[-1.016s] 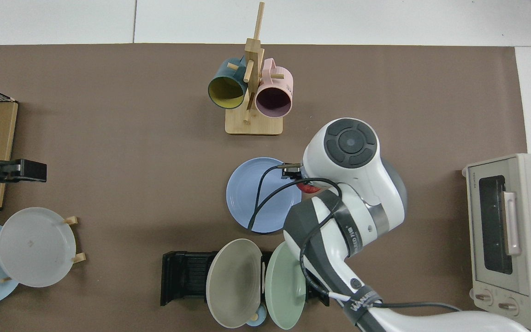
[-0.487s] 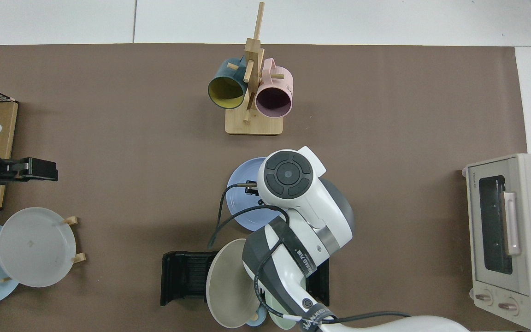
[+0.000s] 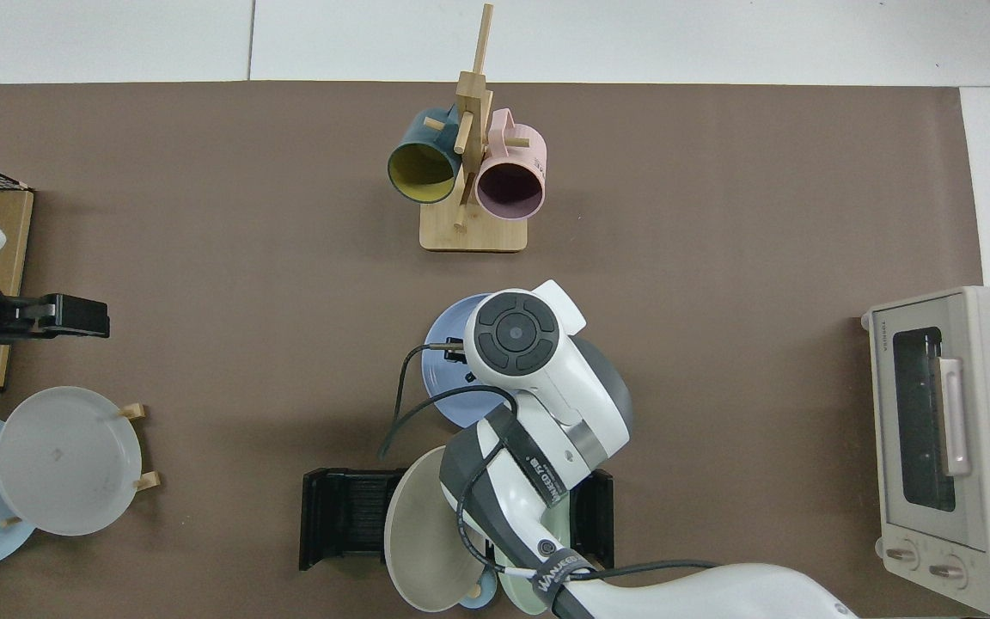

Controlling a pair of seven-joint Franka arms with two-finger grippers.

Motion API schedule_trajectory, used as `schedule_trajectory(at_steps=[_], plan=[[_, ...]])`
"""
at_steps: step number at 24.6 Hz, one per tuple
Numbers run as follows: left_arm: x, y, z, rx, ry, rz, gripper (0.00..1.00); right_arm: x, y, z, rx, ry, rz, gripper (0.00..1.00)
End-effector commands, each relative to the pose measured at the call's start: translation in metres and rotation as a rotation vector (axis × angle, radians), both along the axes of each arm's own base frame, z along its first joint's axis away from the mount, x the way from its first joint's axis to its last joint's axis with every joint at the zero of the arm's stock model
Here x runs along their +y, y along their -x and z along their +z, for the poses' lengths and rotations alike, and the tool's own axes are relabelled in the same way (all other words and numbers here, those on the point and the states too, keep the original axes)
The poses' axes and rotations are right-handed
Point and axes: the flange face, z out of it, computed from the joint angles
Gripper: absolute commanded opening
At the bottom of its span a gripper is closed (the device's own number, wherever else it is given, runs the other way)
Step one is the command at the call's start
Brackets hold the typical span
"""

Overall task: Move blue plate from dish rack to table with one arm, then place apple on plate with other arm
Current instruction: 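Carry the red apple with the right gripper over the blue plate, then lower the apple onto the plate and open the right gripper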

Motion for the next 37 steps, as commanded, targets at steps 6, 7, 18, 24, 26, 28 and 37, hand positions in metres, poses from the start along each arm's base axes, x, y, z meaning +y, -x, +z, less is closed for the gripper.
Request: schedule_trajectory(at_steps=[6,7,18,24,26,28,37], plan=[[-0.002,-0.001,-0.001,0.001,0.01,0.006,1.0,0.006,-0.002,-0.014,-0.001,-0.006,-0.025,1.0],[-0.002,-0.001,-0.001,0.001,0.01,0.006,1.0,0.007,-0.002,-0.013,-0.001,-0.005,-0.02,1.0],[-0.02,-0.002,-0.002,0.0,0.012,-0.026,1.0,-0.013,-0.019,0.047,0.022,0.021,0.072,1.0],[-0.02,-0.006,-0.001,-0.023,0.026,0.013,1.0,-0.058,-0.039,0.101,-0.038,-0.02,0.081,1.0],[-0.02,-0.006,-0.001,-0.023,0.026,0.019,1.0,-0.076,-0.044,0.124,-0.072,-0.027,0.117,1.0],[-0.02,-0.006,-0.001,-0.023,0.026,0.019,1.0,-0.089,-0.045,0.146,-0.108,-0.029,0.162,1.0],[-0.02,-0.005,-0.002,-0.019,0.026,0.021,1.0,-0.187,-0.068,0.188,-0.136,-0.013,0.235,1.0]])
